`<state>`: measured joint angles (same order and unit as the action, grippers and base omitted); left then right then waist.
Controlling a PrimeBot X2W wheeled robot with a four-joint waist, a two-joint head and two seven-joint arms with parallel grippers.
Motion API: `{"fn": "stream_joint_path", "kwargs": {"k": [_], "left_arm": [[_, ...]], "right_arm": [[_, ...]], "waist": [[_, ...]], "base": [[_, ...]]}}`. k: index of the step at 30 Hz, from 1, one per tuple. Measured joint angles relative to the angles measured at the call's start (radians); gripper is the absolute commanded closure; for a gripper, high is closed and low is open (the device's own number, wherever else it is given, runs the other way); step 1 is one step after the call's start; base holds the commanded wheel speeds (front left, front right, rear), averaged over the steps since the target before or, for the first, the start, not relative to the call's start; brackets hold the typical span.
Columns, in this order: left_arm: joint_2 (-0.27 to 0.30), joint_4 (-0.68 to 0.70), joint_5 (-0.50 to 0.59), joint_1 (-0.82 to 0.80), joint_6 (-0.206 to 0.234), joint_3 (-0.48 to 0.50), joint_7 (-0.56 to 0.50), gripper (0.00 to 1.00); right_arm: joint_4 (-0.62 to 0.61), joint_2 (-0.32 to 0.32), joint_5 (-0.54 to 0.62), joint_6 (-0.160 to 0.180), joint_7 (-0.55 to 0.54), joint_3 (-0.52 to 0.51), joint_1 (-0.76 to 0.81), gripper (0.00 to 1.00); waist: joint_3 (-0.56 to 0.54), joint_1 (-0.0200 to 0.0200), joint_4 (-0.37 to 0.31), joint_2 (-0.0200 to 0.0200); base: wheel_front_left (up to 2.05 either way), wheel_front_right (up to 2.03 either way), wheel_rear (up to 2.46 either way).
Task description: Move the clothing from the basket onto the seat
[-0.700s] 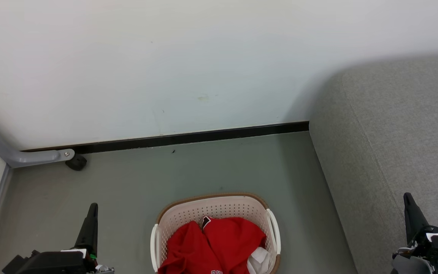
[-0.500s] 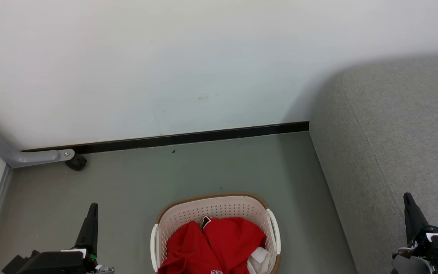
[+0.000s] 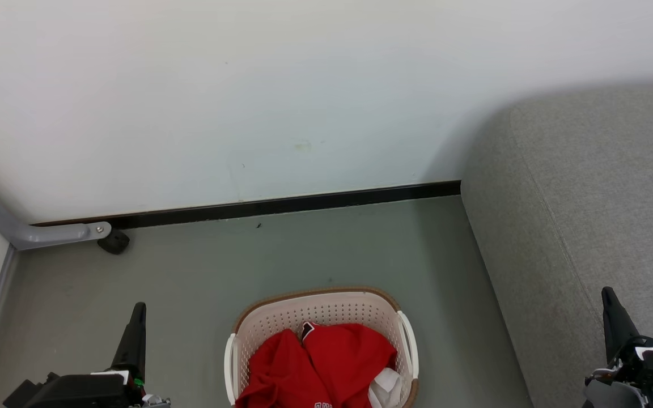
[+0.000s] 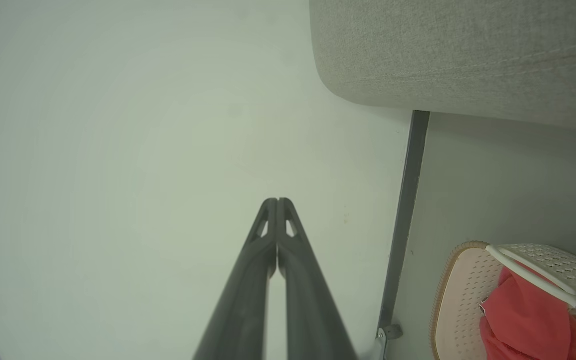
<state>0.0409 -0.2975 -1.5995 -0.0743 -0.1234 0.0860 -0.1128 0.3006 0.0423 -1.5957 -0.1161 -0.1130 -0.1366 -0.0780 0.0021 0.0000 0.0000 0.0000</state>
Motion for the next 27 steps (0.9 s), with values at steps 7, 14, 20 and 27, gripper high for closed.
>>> {"fn": "stream_joint_path", "kwargs": {"k": [7, 14, 20, 27], "left_arm": [[0.000, 0.000, 0.000, 0.000, 0.000, 0.000, 0.000, 1.00], [0.000, 0.000, 0.000, 0.000, 0.000, 0.000, 0.000, 1.00], [-0.009, -0.037, 0.000, 0.029, 0.001, -0.002, 0.000, 0.00], [-0.011, -0.050, 0.000, 0.049, 0.001, -0.016, 0.018, 0.00]], "right_arm": [[0.000, 0.000, 0.000, 0.000, 0.000, 0.000, 0.000, 1.00], [0.000, 0.000, 0.000, 0.000, 0.000, 0.000, 0.000, 1.00], [0.040, -0.012, 0.000, 0.002, 0.000, 0.002, 0.029, 0.00], [0.051, -0.019, 0.003, 0.002, 0.019, 0.022, 0.047, 0.00]], "waist": [[0.000, 0.0000, 0.000, 0.0000], [0.000, 0.0000, 0.000, 0.0000], [0.000, 0.0000, 0.000, 0.0001], [0.000, 0.0000, 0.000, 0.0000]], "base": [[0.00, 0.00, 0.00], [0.00, 0.00, 0.00], [0.00, 0.00, 0.00], [0.00, 0.00, 0.00]]}}
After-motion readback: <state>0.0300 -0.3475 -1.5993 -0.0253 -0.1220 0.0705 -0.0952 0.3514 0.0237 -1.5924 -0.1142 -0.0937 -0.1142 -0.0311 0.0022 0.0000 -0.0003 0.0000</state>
